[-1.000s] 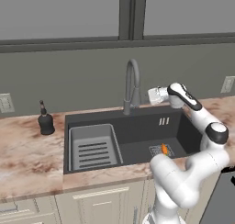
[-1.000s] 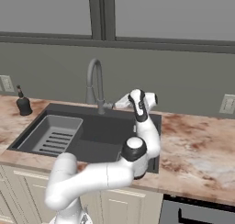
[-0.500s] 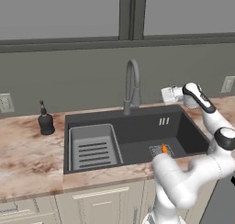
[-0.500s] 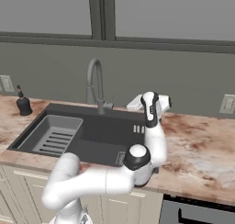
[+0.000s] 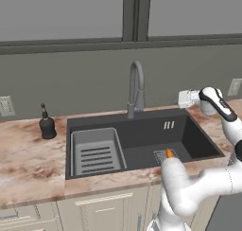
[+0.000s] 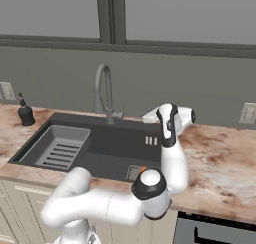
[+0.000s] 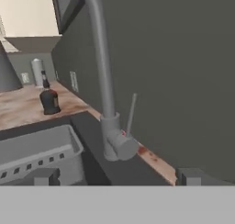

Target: Turn on the sink faucet. Then move the carrot from the counter to the sink. Turn off the sink. Move the vegetable from the sink to the pot next to the stove. Finally move the pot to the rear left burner.

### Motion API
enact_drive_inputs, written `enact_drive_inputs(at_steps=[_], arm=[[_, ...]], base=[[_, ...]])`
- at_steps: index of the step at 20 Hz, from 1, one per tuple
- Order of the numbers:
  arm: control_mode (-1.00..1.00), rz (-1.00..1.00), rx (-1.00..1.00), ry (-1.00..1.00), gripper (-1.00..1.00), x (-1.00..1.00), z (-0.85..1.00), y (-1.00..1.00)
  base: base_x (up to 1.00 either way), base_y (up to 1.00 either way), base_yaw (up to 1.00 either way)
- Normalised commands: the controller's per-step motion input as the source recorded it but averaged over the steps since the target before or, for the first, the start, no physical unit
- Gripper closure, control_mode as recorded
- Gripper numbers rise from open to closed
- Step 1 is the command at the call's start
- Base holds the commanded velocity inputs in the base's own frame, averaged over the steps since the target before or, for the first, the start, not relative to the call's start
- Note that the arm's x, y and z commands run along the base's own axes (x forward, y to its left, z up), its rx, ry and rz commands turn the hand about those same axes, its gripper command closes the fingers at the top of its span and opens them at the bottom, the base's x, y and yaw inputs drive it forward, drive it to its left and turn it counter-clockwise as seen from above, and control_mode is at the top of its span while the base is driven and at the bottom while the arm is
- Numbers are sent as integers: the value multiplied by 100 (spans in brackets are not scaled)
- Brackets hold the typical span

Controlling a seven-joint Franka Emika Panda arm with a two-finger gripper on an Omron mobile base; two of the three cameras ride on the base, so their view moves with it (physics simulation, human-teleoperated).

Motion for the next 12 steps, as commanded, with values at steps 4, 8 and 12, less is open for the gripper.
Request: enact_drive_inputs(at_steps=[4, 8, 12], arm=[[-100, -28, 0, 8, -100, -48, 17, -13], [-100, -28, 0, 15, -100, -42, 29, -1], [-100, -29, 0, 24, -100, -36, 39, 0]], base=[[0, 0, 0], [0, 0, 0], [0, 0, 0]])
